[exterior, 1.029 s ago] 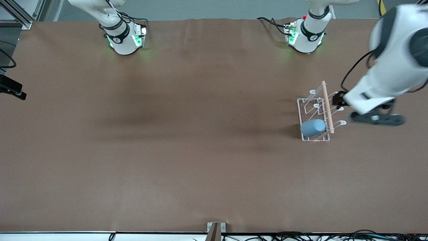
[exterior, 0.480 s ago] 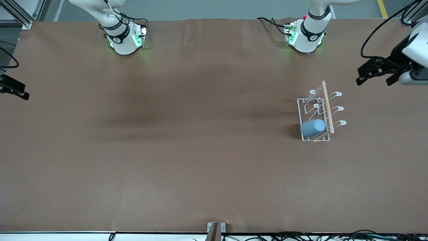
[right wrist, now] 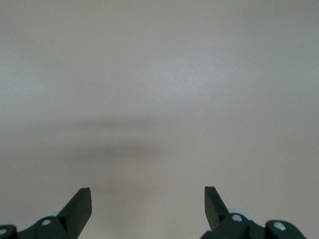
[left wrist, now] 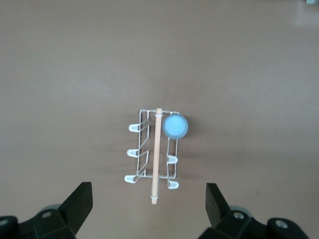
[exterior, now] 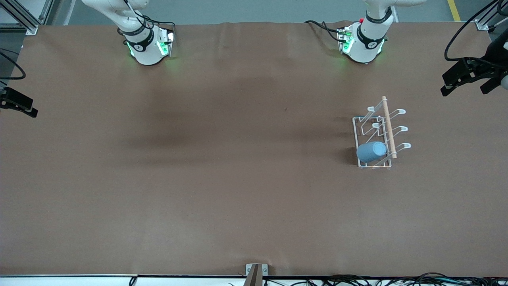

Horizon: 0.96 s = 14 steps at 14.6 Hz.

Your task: Hang cup on cup holder

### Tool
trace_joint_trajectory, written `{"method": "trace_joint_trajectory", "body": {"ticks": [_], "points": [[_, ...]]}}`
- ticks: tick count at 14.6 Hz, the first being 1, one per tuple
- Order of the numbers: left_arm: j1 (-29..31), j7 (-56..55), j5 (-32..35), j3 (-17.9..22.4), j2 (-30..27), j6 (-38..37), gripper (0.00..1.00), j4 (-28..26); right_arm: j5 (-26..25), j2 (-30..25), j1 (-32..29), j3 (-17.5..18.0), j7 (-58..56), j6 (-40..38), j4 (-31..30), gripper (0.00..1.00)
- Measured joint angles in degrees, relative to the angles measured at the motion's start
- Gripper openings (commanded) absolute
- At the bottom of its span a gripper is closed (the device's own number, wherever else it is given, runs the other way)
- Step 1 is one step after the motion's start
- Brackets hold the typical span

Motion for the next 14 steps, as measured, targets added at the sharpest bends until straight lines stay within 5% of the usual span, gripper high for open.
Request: {"method": "trace_joint_trajectory", "body": {"ticks": [14], "points": [[-0.07, 3.08, 0.06, -0.26, 1.02, -1.95, 1.0, -0.3, 0.0, -0.03, 0.0, -0.03, 0.2, -0.02, -0.02, 1.0]]}}
